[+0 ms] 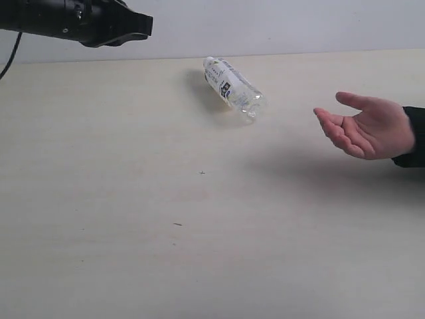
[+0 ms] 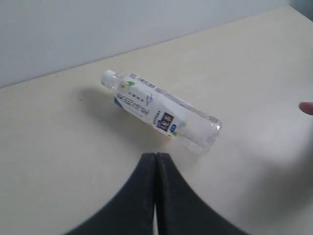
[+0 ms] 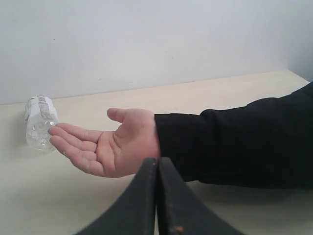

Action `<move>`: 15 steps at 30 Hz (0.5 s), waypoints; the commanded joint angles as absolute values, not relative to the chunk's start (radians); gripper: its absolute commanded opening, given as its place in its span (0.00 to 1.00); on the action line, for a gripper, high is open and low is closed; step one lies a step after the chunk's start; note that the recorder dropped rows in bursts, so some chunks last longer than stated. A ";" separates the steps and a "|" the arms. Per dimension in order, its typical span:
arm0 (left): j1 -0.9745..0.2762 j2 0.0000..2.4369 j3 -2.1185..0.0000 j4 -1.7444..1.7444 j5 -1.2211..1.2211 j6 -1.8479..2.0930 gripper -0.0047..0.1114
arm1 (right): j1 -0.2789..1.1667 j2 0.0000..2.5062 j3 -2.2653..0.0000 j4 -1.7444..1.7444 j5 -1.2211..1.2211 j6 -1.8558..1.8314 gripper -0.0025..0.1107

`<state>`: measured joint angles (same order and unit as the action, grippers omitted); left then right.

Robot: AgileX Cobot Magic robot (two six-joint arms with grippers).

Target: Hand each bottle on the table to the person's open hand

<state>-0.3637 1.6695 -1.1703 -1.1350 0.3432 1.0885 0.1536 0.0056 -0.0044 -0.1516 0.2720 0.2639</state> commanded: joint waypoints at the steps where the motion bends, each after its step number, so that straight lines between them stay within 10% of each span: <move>1: -0.368 1.521 -1.046 -1.156 0.203 1.098 0.04 | 0.157 0.000 0.000 -0.156 0.264 0.264 0.02; 15: -0.368 1.004 -0.638 -1.183 0.141 1.096 0.04 | 0.157 0.000 0.000 -0.165 0.264 0.263 0.02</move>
<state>-0.3637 1.0772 -0.6954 -1.1657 0.1500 1.0952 0.1536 0.0056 -0.0044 -0.1516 0.2720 0.2639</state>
